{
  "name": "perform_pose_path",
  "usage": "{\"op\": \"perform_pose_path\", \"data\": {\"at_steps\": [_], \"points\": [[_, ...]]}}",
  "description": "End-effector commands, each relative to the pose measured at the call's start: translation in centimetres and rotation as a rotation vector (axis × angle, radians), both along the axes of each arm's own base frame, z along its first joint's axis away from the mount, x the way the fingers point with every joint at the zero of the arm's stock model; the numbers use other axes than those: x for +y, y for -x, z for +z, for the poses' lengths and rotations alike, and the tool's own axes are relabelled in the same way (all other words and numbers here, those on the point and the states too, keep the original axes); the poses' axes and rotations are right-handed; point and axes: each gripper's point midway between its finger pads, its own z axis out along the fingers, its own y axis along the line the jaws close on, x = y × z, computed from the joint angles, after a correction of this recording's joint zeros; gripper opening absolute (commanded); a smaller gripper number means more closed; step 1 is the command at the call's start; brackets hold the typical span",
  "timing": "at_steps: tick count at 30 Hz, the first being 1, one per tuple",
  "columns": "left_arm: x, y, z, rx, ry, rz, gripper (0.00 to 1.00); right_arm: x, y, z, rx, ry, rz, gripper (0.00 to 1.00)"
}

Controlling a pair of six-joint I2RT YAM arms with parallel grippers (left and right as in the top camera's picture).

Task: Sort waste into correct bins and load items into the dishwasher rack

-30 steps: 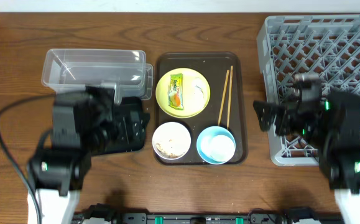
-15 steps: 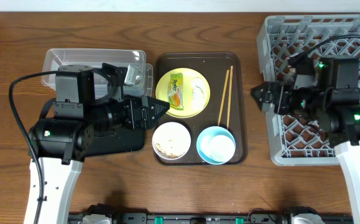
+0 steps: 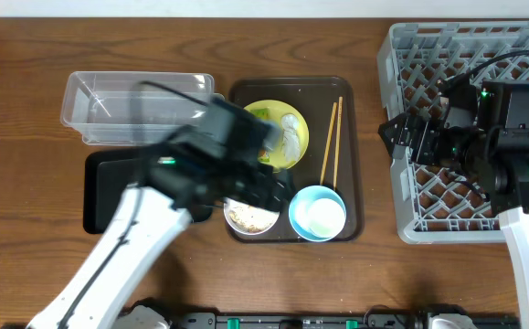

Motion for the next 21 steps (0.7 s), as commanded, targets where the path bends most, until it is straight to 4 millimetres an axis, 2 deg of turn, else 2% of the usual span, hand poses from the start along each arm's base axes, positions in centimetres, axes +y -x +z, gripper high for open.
{"op": "perform_pose_path", "data": {"at_steps": [1,5,8,11,15,18,21], "points": [[-0.2,-0.3,-2.1,-0.046,-0.168,0.003,0.86,-0.5,-0.1,0.5,-0.002,-0.001,-0.028,0.99],[-2.2,0.5,-4.9,0.027,-0.227,0.008,0.79,-0.6,0.0,0.4,0.004,0.004,-0.031,0.99],[-2.7,-0.6,-7.0,0.008,-0.3,0.039,0.76,-0.6,0.0,0.4,0.004,0.004,-0.032,0.99],[-3.8,-1.6,-9.1,0.018,-0.315,0.046,0.66,-0.6,0.0,0.4,0.002,0.004,-0.032,0.99],[-4.3,-2.0,-12.1,0.066,-0.358,0.045,0.59,-0.6,0.0,0.4,0.004,0.004,-0.032,0.99],[-5.0,-1.6,-13.3,0.114,-0.347,0.029,0.5,-0.5,0.0,0.4,0.003,0.004,-0.031,0.99],[-5.8,-1.3,-13.4,0.138,-0.308,0.014,0.39,-0.5,-0.1,0.5,0.001,0.004,-0.031,0.99]]}}
